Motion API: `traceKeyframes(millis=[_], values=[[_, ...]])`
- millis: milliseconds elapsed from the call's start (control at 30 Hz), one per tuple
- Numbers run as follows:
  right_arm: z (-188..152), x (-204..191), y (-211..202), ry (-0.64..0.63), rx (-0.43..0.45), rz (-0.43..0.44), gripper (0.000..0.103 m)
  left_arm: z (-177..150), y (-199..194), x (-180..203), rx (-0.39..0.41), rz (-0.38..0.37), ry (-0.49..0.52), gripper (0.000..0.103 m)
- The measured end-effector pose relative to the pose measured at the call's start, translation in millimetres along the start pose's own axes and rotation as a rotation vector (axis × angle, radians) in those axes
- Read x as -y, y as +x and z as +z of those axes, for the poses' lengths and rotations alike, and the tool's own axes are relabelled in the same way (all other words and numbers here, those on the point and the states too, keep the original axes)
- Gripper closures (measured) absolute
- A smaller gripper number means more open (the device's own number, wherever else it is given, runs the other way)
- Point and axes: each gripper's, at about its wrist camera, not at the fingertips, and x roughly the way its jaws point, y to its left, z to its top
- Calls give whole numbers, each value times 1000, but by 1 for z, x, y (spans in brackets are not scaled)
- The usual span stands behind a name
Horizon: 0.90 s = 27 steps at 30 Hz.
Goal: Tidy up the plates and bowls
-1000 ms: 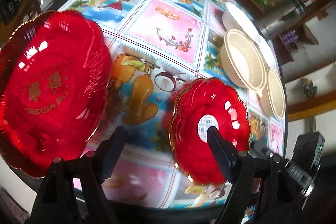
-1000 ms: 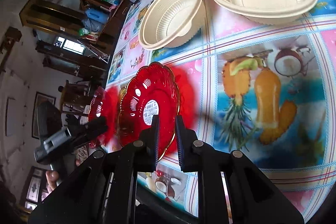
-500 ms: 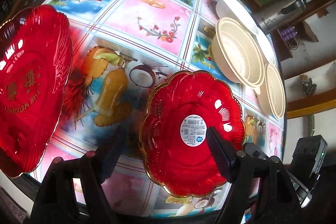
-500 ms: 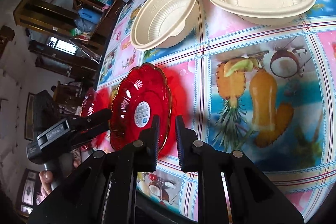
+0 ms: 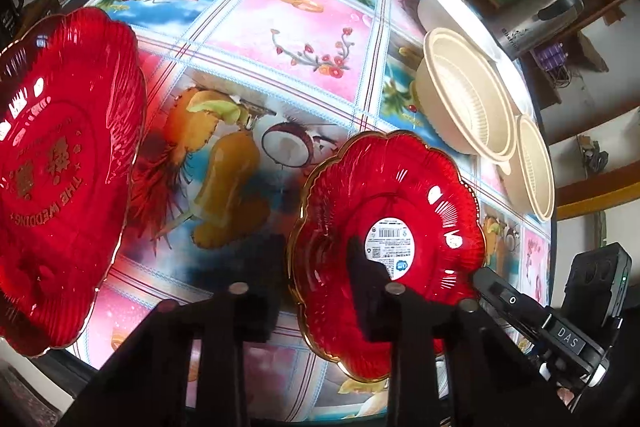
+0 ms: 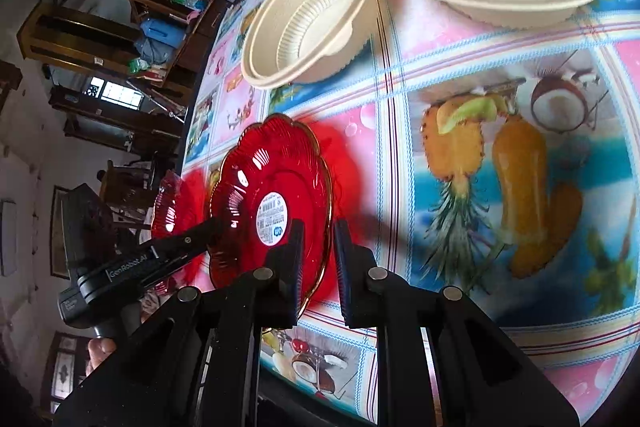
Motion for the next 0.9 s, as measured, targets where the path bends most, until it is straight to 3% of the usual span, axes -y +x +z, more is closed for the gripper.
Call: traceKeyframes(millis=[500,900], values=[[-3,15,9,101,33,12,90,0,2,-4,13,16,16,95],[-9,6,0,29,119,-41,99,-6,2,7,32,35,92,95]])
